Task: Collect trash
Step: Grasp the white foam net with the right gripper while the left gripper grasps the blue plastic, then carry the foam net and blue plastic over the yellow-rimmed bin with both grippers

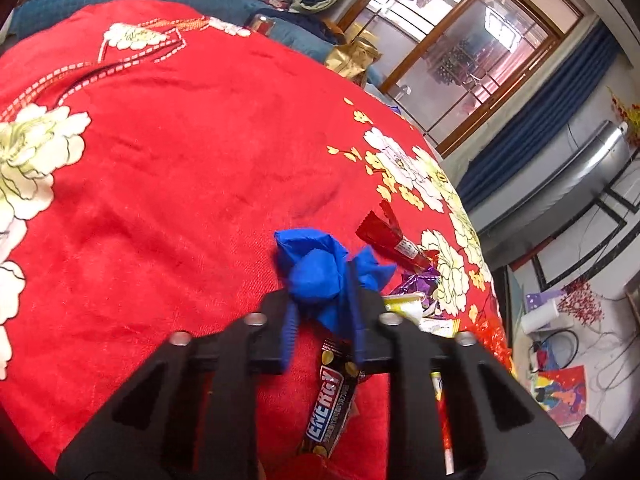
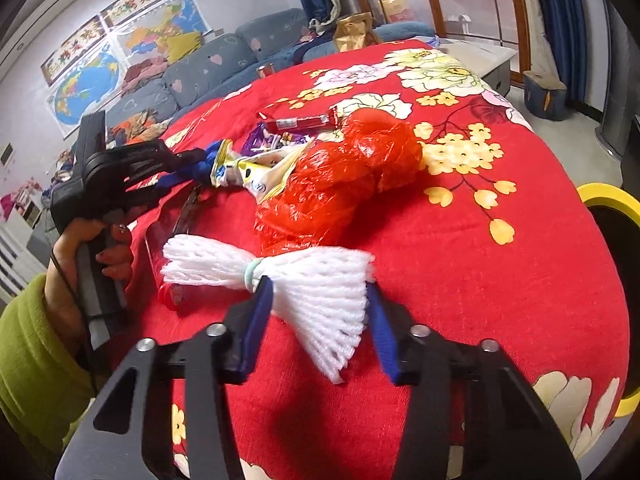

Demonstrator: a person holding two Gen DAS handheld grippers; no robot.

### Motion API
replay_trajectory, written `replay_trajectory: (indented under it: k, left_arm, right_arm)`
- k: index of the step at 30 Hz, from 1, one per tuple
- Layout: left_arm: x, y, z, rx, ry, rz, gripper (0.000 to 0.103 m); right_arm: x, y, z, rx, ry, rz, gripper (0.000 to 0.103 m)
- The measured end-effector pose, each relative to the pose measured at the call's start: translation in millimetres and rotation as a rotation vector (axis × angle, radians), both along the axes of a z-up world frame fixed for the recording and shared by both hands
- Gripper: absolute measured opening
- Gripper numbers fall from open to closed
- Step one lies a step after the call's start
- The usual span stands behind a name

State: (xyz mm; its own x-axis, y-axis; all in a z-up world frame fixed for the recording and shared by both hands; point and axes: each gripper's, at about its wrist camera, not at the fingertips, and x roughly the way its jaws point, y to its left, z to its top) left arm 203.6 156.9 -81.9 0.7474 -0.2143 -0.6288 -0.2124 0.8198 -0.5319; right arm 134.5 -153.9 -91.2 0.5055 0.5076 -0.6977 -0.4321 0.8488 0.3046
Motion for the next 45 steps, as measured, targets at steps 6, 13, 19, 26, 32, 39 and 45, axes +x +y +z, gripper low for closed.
replay_trajectory:
  k: [6,13,19,26,32,39,45]
  left_arm:
    - [-14,-4,9,0.041,-0.035,0.005,0.006]
    - [-34,-5,35,0.071,-0.119,0.029,0.006]
    - [-51,-7,56,0.085,-0.175,0.028,0.006]
    - [-63,-16,68,0.102,-0.211,0.008,0.006]
    - [-68,-24,75,0.113,-0.23,-0.014,0.006]
    - [-71,-36,82,0.125,-0.255,-0.047,0.006]
    - [-73,-48,87,0.135,-0.268,-0.082,0.006]
  right_arm:
    - [-4,-1,1,-0.001,0.002,0.019,0.024]
    - [-10,-4,6,0.008,-0.006,0.035,0.018]
    - [-17,-8,14,0.018,-0.021,0.043,0.018]
    - [-26,-13,28,0.035,-0.049,0.047,0.017]
    - [-29,-17,39,0.042,-0.079,0.035,0.017]
    - [-28,-27,50,0.047,-0.109,0.008,0.017]
    - [-26,-38,55,0.054,-0.127,-0.025,0.017]
